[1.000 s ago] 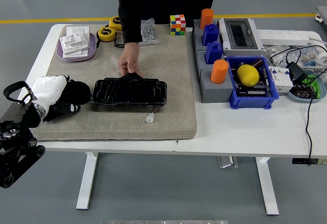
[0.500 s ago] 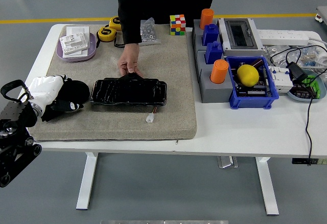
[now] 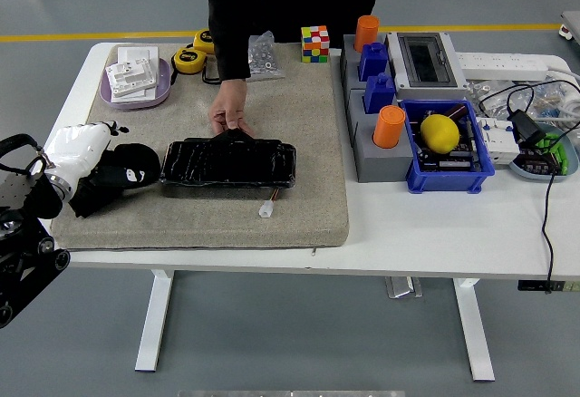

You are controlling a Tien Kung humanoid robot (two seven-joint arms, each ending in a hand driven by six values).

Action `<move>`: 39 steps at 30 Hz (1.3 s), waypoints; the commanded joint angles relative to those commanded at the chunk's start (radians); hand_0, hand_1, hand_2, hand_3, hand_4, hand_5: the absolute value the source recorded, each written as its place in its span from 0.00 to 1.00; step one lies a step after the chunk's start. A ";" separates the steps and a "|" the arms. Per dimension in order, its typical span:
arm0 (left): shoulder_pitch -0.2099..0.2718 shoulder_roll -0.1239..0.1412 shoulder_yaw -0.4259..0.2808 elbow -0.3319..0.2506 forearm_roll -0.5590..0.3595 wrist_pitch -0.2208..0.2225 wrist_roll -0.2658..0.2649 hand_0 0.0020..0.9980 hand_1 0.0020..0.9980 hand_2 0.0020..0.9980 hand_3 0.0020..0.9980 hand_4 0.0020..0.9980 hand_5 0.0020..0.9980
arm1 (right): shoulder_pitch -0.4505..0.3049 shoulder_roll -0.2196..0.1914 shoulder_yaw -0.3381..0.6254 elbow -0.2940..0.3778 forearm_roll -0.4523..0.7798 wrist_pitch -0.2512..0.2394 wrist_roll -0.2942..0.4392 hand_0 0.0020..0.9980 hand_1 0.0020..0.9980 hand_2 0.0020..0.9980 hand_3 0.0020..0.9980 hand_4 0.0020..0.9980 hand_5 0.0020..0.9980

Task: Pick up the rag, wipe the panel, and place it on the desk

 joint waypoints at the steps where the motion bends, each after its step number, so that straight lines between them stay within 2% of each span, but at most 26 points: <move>1: 0.000 0.002 -0.002 -0.004 -0.003 0.001 0.000 0.48 0.72 0.81 0.82 1.00 0.67 | 0.000 0.000 0.001 -0.001 0.001 0.000 0.000 0.69 0.46 0.65 0.62 1.00 0.68; 7: 0.008 0.021 -0.033 -0.064 -0.002 -0.008 0.006 0.48 0.72 0.81 0.82 1.00 0.68 | -0.001 0.001 0.003 -0.003 0.000 0.001 0.000 0.69 0.46 0.65 0.62 1.00 0.68; 9: 0.014 0.026 -0.065 -0.099 0.006 -0.011 0.012 0.48 0.72 0.81 0.82 1.00 0.68 | -0.001 0.002 0.003 -0.003 0.001 0.001 0.000 0.69 0.46 0.65 0.62 1.00 0.68; 10: 0.017 0.029 -0.076 -0.111 0.008 -0.011 0.013 0.48 0.71 0.79 0.81 1.00 0.63 | -0.001 0.002 0.003 -0.003 0.002 0.001 0.000 0.69 0.46 0.65 0.62 1.00 0.68; 14: 0.028 0.040 -0.123 -0.151 -0.006 -0.008 0.014 0.48 0.71 0.79 0.81 1.00 0.63 | -0.001 0.002 0.000 -0.002 0.005 -0.001 0.002 0.69 0.46 0.65 0.62 1.00 0.68; 16: 0.038 0.041 -0.153 -0.166 -0.019 -0.002 0.011 0.47 0.70 0.77 0.80 1.00 0.60 | -0.001 0.003 0.000 -0.003 0.005 -0.002 0.002 0.69 0.46 0.65 0.62 1.00 0.68; 21: 0.070 0.038 -0.219 -0.203 -0.078 0.022 0.004 0.47 0.70 0.77 0.80 1.00 0.60 | -0.001 0.006 0.000 -0.003 0.006 -0.002 0.003 0.69 0.46 0.65 0.62 1.00 0.68; 22: 0.080 0.038 -0.232 -0.212 -0.108 0.032 -0.001 0.47 0.69 0.76 0.79 0.95 0.60 | -0.002 0.006 0.000 -0.003 0.006 -0.002 0.003 0.69 0.46 0.65 0.62 1.00 0.68; 28: 0.117 0.034 -0.299 -0.281 -0.170 0.053 -0.006 0.47 0.68 0.76 0.79 0.94 0.62 | -0.005 0.005 0.000 -0.006 0.006 -0.002 0.001 0.69 0.46 0.65 0.62 1.00 0.68; 32: 0.125 0.030 -0.322 -0.301 -0.177 0.057 -0.009 0.47 0.68 0.76 0.79 0.94 0.62 | -0.004 0.005 -0.007 -0.006 0.009 -0.003 0.002 0.69 0.46 0.65 0.62 1.00 0.68; 39: 0.142 0.022 -0.342 -0.295 -0.185 0.065 -0.015 0.47 0.68 0.76 0.79 0.93 0.63 | 0.000 0.007 -0.025 -0.008 0.013 -0.005 0.003 0.69 0.46 0.65 0.62 1.00 0.68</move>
